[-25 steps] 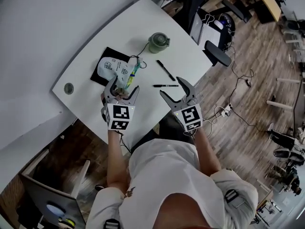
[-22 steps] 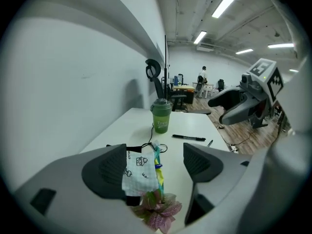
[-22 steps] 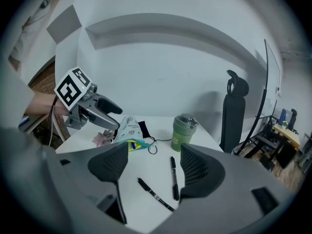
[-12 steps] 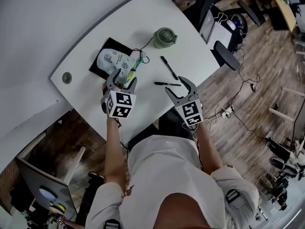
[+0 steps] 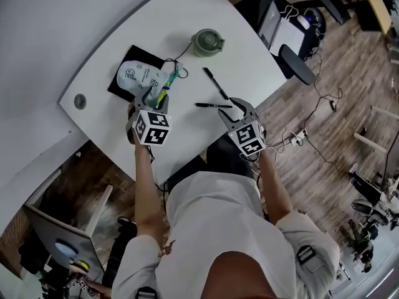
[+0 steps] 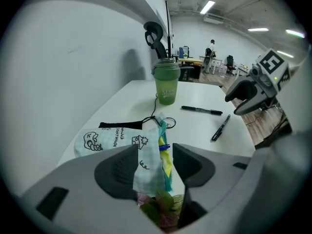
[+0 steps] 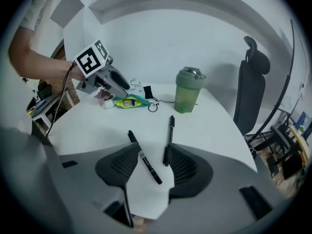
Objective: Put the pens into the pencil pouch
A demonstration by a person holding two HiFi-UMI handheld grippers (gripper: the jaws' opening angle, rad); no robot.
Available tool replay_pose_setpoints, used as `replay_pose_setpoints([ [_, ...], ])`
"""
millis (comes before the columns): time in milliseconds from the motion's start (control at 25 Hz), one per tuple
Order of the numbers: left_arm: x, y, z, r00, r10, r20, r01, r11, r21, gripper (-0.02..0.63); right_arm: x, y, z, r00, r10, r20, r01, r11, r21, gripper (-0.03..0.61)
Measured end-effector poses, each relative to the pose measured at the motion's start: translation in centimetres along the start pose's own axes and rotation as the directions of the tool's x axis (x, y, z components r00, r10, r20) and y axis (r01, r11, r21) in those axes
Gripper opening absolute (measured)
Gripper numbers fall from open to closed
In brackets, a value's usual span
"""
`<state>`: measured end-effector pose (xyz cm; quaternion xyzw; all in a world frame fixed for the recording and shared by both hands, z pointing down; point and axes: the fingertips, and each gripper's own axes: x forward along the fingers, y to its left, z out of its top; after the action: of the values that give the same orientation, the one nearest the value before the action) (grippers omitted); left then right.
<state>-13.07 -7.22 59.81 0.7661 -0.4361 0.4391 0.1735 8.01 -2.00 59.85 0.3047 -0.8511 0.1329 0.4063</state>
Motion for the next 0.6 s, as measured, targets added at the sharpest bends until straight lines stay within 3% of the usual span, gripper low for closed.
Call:
replay_pose_setpoints([
  [320, 0.7, 0.2, -0.5, 0.999, 0.018, -0.038, -0.018, 1.000, -0.002, 0.209, 1.4, 0.0, -4.4, 0.987, 0.070, -0.144, -0.087, 0.989, -0.120, 0.160],
  [600, 0.8, 0.3, -0.5, 0.999, 0.022, -0.048, -0.023, 1.000, -0.017, 0.202, 2.3, -0.3, -5.7, 0.979, 0.112, -0.173, -0.132, 0.985, -0.109, 0.119],
])
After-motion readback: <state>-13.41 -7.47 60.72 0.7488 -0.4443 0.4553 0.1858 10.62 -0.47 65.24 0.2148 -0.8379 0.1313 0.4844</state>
